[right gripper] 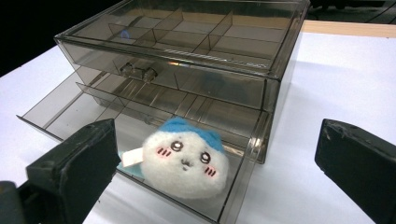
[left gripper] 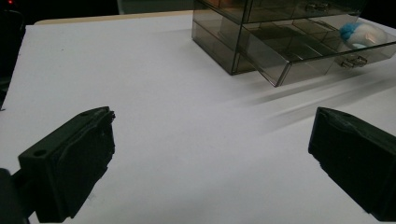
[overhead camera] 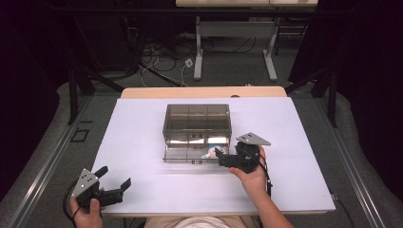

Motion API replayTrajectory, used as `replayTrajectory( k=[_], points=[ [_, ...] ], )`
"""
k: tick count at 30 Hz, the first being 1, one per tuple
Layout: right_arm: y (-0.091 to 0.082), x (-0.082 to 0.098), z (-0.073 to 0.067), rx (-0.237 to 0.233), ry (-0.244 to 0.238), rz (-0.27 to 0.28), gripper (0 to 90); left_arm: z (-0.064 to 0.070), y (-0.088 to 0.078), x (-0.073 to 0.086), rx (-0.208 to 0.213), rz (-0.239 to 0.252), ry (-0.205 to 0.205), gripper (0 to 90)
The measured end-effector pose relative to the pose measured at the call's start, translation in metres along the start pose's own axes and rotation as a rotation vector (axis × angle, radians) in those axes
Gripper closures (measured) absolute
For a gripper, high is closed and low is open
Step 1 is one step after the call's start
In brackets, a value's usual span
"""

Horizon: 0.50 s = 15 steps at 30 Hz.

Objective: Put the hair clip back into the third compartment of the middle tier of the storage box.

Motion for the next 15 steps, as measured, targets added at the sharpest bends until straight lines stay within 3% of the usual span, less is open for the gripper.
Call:
replayTrajectory(
  k=[8, 15],
  points=[
    [-0.009, -0.001, 0.0, 0.007, -0.007, 0.001, 0.0, 0.002, 0.001, 0.001, 0.01, -0.008, 0.01, 0.4],
    [-0.021, -0.009, -0.004, 0.016, -0.042, 0.038, 0.0, 0.002, 0.002, 0.0, 0.012, -0.005, 0.013, 0.4]
  ],
)
Point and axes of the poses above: each handheld gripper's, and its own axes: y roughly forward along the jaws, x roughly out of its underside, z roughly to its right, the point moved 9 cm from there along y, roughly forward along the jaws, and after that the axes turned 1 degree about y, right-handed, at the moved point
